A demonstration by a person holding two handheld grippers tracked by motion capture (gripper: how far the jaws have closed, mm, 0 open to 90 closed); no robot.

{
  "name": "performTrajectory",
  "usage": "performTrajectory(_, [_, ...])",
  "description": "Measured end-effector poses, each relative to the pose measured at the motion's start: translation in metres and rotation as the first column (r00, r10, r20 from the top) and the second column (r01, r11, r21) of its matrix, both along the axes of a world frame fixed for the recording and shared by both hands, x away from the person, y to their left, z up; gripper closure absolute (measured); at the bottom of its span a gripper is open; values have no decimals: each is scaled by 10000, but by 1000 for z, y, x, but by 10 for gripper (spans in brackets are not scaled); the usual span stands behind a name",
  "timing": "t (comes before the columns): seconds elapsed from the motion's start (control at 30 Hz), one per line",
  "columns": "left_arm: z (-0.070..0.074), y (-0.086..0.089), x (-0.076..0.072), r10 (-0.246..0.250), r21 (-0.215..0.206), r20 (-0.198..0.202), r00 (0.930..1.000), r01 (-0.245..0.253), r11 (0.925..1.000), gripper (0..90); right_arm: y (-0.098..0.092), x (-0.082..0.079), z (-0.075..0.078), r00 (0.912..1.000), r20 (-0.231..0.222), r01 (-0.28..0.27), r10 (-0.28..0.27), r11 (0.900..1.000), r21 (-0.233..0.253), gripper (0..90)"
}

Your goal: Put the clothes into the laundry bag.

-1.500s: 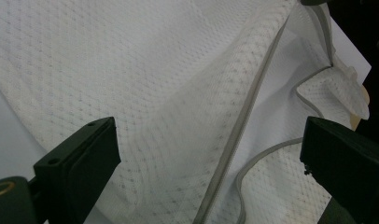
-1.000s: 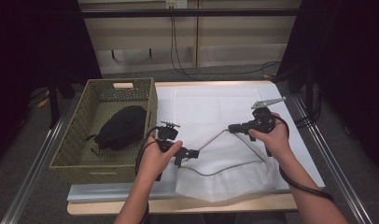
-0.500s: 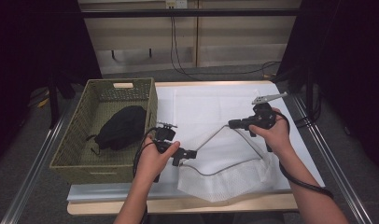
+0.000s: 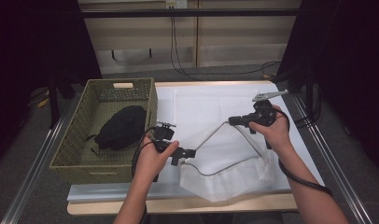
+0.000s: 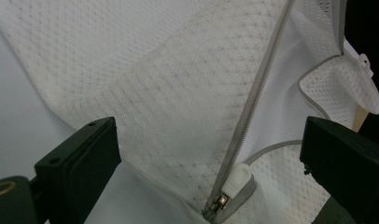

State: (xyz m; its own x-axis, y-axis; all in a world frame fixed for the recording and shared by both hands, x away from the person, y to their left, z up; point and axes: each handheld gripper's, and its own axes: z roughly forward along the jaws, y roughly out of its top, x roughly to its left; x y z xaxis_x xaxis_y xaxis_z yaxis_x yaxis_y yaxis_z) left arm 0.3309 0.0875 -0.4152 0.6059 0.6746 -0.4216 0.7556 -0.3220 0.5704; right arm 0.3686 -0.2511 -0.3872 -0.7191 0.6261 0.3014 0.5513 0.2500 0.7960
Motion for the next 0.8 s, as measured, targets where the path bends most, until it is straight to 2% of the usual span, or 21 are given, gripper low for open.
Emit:
performTrajectory(0.07, [1, -1, 0, 122, -3, 36, 9999, -122, 9999, 48, 1, -1, 2, 10000, 73, -16, 17, 9999, -109, 894])
performTrajectory(0.13, [4, 0, 1, -2, -49, 56, 10000, 3, 10000, 47, 2, -3, 4, 9999, 138, 8, -5, 9998, -211, 894])
performTrajectory(0.27, [7, -1, 1, 10, -171, 127, 9999, -8, 9999, 48, 3, -3, 6, 9996, 251, -85, 89, 9999, -148, 894])
performTrajectory(0.37, [10, -1, 1, -143, -20, 135, 9998, 144, 9999, 47, 2, -3, 8, 9995, 306, -103, 107, 9998, -140, 894])
performTrajectory(0.6, [31, 2, 10, -328, -199, 354, 9988, 336, 9992, 46, 2, -5, 10, 9992, 351, -169, 173, 9998, -116, 894])
performTrajectory(0.8, [42, 10, 19, -235, -400, 285, 9993, 246, 9989, 45, 4, -4, 8, 9993, 292, -211, 215, 9997, -147, 894])
